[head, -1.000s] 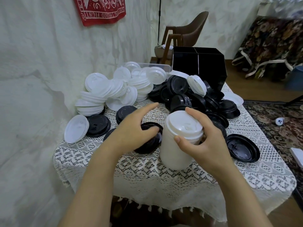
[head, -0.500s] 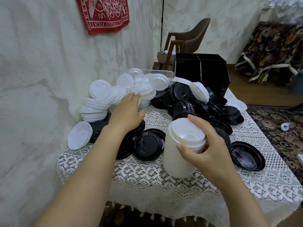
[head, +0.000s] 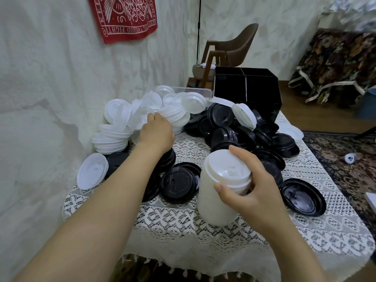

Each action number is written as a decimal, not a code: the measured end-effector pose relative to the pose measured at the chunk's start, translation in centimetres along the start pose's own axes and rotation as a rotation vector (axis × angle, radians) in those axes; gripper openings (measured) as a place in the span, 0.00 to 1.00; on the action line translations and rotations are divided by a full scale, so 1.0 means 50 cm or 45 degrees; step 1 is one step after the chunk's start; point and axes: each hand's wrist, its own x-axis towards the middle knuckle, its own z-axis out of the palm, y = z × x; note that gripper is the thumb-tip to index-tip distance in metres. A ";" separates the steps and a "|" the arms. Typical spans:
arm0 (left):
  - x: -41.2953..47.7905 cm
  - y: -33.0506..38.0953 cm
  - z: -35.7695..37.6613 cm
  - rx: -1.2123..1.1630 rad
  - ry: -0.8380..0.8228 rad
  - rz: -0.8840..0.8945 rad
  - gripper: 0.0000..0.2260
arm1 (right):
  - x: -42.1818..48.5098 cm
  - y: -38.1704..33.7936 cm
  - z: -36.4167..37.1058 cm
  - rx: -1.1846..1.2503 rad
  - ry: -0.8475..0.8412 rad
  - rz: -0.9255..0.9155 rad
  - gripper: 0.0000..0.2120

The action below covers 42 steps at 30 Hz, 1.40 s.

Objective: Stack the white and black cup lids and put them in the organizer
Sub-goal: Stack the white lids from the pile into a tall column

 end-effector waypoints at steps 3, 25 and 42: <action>-0.006 0.002 0.011 0.012 0.026 0.010 0.13 | 0.000 -0.002 0.000 0.000 -0.004 0.001 0.36; 0.005 -0.056 0.048 -0.520 -0.120 -0.280 0.27 | -0.002 -0.005 0.003 0.003 -0.010 -0.004 0.34; -0.007 -0.079 0.025 -0.722 0.005 -0.049 0.37 | -0.004 -0.002 0.002 0.017 -0.019 -0.003 0.33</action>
